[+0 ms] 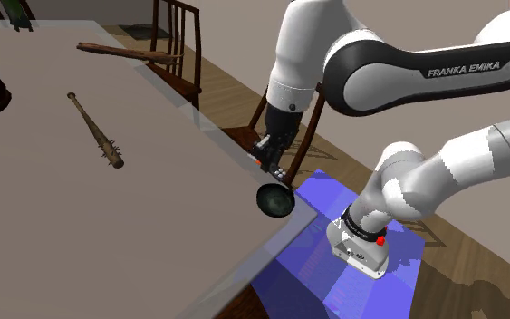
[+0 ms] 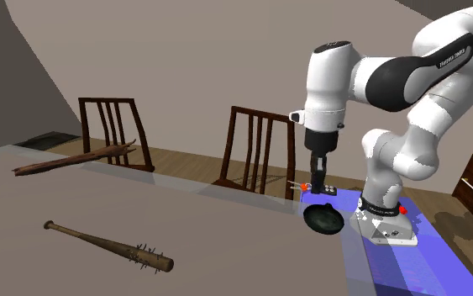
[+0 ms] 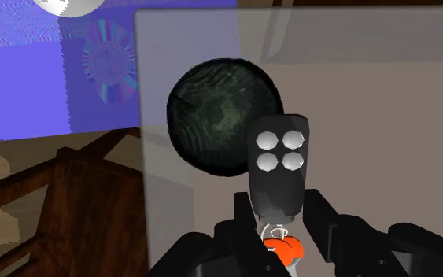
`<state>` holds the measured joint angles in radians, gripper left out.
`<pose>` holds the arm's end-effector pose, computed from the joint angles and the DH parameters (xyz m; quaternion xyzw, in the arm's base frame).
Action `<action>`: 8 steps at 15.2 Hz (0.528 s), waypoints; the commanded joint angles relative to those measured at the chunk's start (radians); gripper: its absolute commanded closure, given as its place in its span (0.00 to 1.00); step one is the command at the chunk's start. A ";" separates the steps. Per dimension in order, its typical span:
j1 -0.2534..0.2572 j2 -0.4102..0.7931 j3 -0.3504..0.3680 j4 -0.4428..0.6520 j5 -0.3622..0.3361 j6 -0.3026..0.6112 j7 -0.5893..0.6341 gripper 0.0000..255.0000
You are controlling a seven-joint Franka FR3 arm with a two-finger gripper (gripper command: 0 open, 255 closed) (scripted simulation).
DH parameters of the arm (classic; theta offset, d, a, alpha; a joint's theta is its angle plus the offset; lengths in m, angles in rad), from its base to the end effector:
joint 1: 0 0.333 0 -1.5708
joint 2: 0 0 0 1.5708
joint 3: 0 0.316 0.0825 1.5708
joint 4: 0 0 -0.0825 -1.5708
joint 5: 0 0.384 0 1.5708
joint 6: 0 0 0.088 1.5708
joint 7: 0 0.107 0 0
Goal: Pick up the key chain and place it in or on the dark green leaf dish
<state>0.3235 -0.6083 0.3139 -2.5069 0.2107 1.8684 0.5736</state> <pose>0.2826 0.2361 0.4724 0.9992 -0.0306 -0.0258 0.0035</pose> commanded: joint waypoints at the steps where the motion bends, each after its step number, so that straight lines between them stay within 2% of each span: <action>1: 0.024 -0.097 -0.006 -0.057 0.019 -0.040 0.003 1.00; 3: 0.052 -0.198 -0.010 -0.114 0.038 -0.085 0.013 1.00; 8: 0.058 -0.188 0.004 -0.174 0.051 -0.014 0.010 1.00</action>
<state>0.3807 -0.7969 0.3170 -2.6677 0.2599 1.8404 0.5857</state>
